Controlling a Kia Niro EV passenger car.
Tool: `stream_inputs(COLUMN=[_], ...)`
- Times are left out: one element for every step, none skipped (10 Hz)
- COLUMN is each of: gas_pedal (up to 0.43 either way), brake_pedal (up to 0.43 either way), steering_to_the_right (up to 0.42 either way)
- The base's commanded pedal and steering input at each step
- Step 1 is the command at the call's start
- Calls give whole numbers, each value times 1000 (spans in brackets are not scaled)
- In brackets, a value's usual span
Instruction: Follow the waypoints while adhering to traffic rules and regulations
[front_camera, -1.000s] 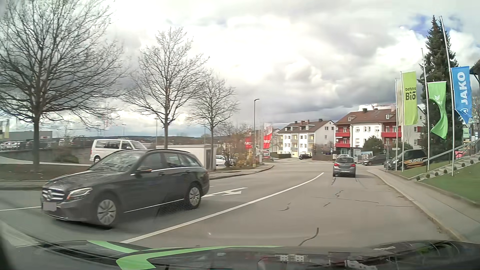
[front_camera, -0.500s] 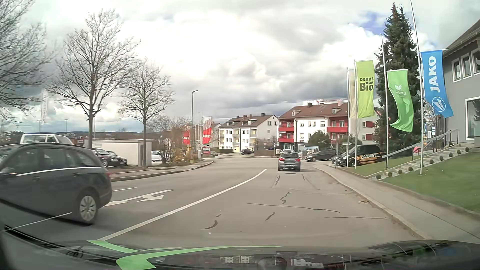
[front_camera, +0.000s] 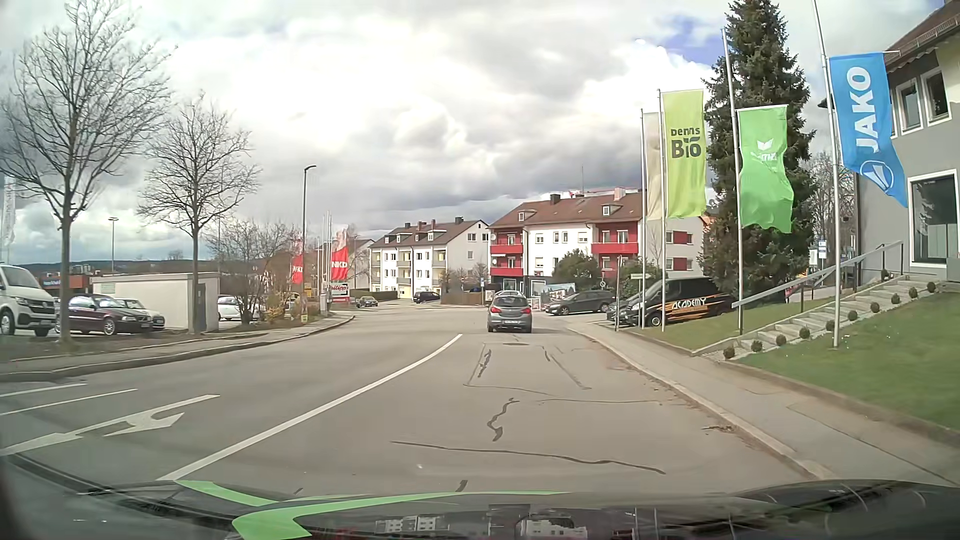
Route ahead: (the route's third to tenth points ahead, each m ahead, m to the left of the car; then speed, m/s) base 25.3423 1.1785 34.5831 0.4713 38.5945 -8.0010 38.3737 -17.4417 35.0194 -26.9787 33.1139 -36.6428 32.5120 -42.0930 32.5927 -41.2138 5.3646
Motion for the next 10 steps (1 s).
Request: stream_inputs(gas_pedal=[0, 0, 0, 0, 0, 0, 0, 0, 0, 0], brake_pedal=[0, 0, 0, 0, 0, 0, 0, 0, 0, 0], steering_to_the_right=[75, 54, 38, 20, 4, -7, -15, -18, -18, -16])
